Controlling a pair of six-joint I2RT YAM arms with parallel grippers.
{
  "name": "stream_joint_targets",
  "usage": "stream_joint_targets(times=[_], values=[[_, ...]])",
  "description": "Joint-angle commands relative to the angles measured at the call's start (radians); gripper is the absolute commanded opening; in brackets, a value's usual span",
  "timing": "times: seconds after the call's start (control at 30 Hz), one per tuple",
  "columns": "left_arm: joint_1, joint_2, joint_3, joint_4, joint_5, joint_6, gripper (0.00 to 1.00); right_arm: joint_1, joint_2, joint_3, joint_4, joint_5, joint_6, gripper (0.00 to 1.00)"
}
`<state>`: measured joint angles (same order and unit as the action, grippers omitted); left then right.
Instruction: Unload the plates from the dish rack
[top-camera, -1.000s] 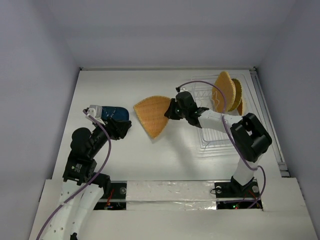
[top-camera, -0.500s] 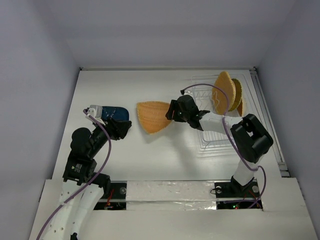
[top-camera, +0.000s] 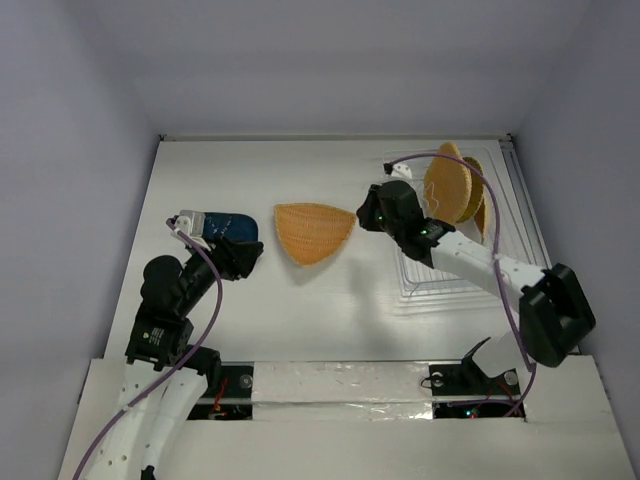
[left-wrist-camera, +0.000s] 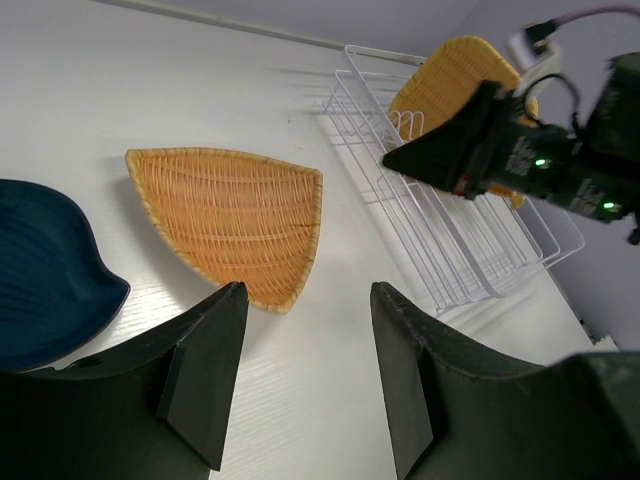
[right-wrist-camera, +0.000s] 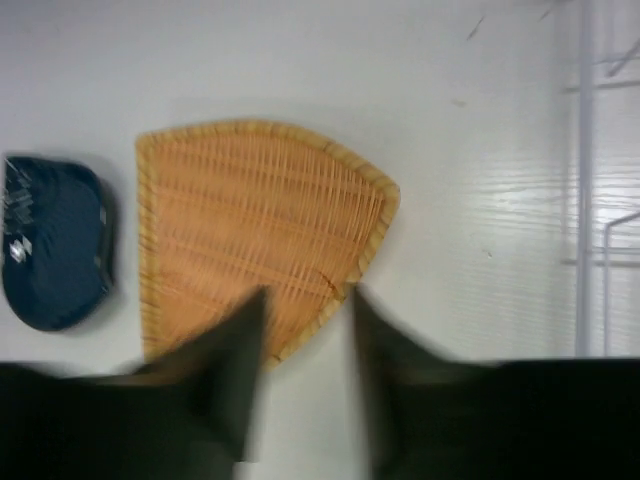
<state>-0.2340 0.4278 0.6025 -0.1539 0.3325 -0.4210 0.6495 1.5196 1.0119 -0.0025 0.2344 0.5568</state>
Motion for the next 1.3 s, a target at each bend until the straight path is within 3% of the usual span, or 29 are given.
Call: stream_joint_targets(times=[0.0,0.07,0.23,0.33,0.37,0.43,0.5,0.63,0.97,1.0,1.07,1.1,1.27], values=[[0.004,-0.008,0.006,0.056,0.011,0.002,0.49,0.004,-0.123,0.008,-0.091,0.184,-0.072,0.12],[0.004,-0.009,0.006,0.056,0.011,0.002,0.49,-0.045,-0.188,0.030,-0.131,0.264,-0.100,0.00],[0.004,-0.015,0.006,0.056,0.011,0.002,0.49,-0.138,-0.331,0.031,-0.226,0.405,-0.126,0.00],[0.004,-0.015,0.005,0.056,0.014,0.002,0.49,-0.208,-0.398,0.005,-0.244,0.465,-0.150,0.18],[0.004,-0.017,0.006,0.057,0.016,0.002,0.49,-0.229,-0.401,-0.001,-0.252,0.536,-0.152,0.42],[0.004,-0.017,0.005,0.057,0.014,0.004,0.49,-0.254,-0.400,-0.006,-0.278,0.588,-0.155,0.56],[0.004,-0.015,0.003,0.059,0.017,0.002,0.49,-0.299,-0.391,-0.016,-0.263,0.573,-0.164,0.62],[0.004,-0.014,0.005,0.059,0.019,0.002,0.49,-0.376,-0.322,0.010,-0.235,0.517,-0.210,0.62],[0.004,-0.012,0.005,0.059,0.019,0.004,0.49,-0.406,-0.122,0.129,-0.246,0.493,-0.279,0.49],[0.004,-0.011,0.003,0.059,0.020,0.002,0.49,-0.406,-0.110,0.132,-0.249,0.490,-0.278,0.41],[0.004,-0.011,0.003,0.057,0.020,0.002,0.49,-0.406,-0.105,0.132,-0.243,0.482,-0.281,0.34],[0.004,-0.011,0.003,0.057,0.019,0.002,0.49,-0.406,-0.105,0.136,-0.243,0.487,-0.284,0.25],[0.004,-0.011,0.003,0.059,0.020,0.002,0.49,-0.406,-0.116,0.145,-0.264,0.497,-0.308,0.08]])
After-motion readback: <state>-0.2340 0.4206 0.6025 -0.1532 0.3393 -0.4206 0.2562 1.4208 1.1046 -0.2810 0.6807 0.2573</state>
